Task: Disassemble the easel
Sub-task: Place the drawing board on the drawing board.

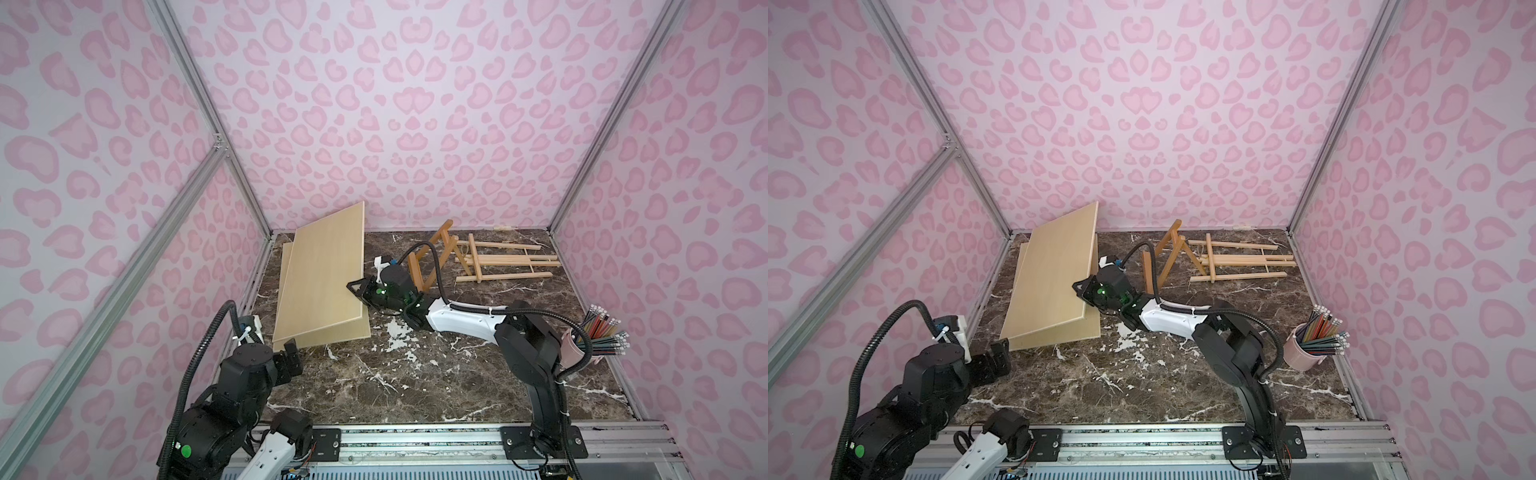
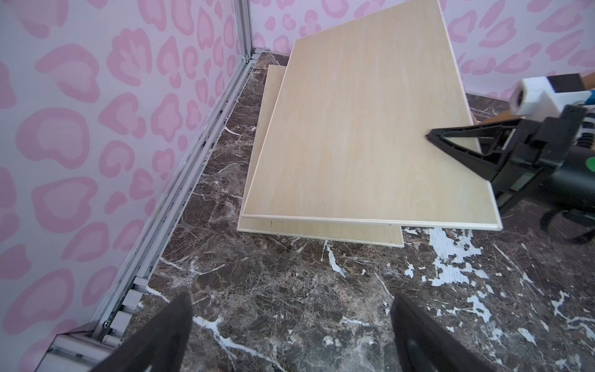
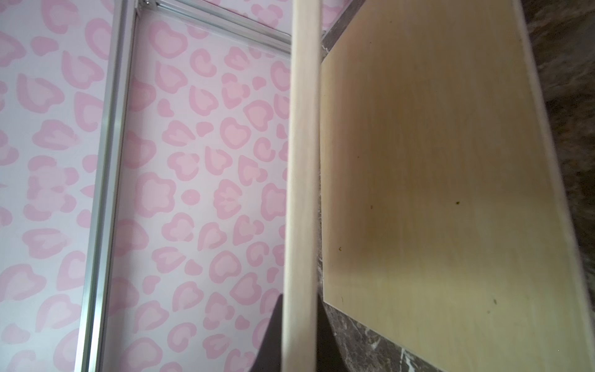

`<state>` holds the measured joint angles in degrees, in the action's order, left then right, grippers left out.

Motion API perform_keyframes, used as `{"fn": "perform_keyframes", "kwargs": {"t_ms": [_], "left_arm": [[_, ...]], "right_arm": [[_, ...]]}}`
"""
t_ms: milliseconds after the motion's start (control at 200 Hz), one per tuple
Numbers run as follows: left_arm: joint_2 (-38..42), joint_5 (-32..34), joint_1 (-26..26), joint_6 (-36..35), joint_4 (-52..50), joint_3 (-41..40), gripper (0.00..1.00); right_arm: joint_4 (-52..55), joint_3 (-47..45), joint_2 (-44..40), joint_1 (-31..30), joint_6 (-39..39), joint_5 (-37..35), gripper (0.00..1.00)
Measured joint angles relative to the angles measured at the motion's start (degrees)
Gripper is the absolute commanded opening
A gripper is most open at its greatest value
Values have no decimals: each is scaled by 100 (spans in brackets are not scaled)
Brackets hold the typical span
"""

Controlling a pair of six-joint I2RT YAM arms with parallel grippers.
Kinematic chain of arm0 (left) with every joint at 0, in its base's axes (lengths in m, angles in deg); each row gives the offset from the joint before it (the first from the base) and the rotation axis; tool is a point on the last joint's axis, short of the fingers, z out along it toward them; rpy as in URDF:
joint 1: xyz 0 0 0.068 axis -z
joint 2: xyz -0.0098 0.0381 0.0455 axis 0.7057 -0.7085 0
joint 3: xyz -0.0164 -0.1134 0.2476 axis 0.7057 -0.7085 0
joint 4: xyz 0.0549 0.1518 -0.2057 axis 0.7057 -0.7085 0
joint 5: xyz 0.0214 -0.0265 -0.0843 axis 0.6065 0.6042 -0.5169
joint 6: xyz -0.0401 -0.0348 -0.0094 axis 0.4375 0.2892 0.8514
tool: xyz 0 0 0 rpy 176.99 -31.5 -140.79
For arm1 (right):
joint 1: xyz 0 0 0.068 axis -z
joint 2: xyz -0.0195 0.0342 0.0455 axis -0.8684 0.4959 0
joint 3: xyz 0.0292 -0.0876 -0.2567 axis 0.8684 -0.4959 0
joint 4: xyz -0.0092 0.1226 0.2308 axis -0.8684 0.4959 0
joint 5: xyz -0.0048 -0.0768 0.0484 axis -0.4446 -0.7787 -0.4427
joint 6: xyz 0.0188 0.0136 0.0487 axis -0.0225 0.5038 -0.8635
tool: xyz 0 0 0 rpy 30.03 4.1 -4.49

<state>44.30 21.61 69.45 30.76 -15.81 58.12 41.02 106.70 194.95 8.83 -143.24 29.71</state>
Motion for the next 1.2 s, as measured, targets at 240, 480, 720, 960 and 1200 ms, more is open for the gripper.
{"fn": "perform_keyframes", "kwargs": {"t_ms": [240, 480, 720, 960, 1200], "left_arm": [[-125, -101, -2, -9, 96, -85, 97], [-118, -151, -2, -42, 142, -96, 97], [-46, -164, 0, -42, 225, -125, 97], [-13, -166, 0, -42, 236, -131, 97], [63, -166, -2, -42, 247, -142, 97]], "right_arm": [[-247, 59, 446, 146, 48, 350, 0], [-444, 210, 791, 168, 212, 750, 0], [-625, 328, 1121, 260, 190, 1040, 0], [-643, 396, 1257, 269, 155, 1141, 2], [-1292, -149, 1266, 232, -70, 1104, 13]]}}
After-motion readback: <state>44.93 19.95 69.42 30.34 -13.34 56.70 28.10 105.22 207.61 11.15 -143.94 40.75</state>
